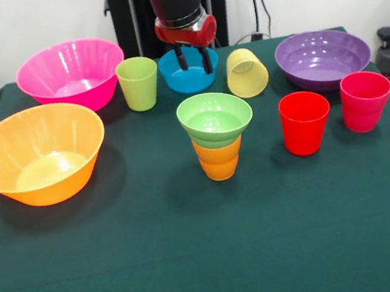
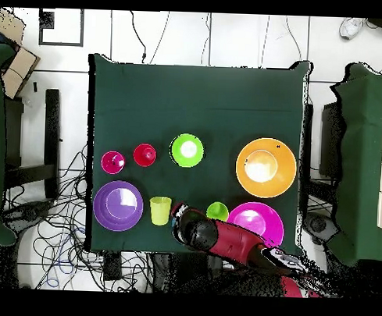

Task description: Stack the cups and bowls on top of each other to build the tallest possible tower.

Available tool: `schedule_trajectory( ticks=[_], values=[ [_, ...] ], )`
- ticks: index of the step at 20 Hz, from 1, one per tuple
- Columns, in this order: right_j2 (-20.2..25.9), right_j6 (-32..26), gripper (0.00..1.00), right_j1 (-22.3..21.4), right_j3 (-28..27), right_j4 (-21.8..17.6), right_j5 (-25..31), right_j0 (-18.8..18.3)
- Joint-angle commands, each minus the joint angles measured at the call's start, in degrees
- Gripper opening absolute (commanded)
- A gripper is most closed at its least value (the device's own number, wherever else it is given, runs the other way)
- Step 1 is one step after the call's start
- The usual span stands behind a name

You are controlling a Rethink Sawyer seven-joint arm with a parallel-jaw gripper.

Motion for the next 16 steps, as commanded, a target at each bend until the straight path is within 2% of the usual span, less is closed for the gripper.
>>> schedule_trajectory(
  ticks=[1, 16],
  values=[
    [0.2, 10.45, 1.0, 2.95, -2.71, 3.08, -4.31, 2.15],
    [-1.06, 10.54, 1.0, 5.08, -3.91, 3.12, -6.3, 3.2]
  ],
)
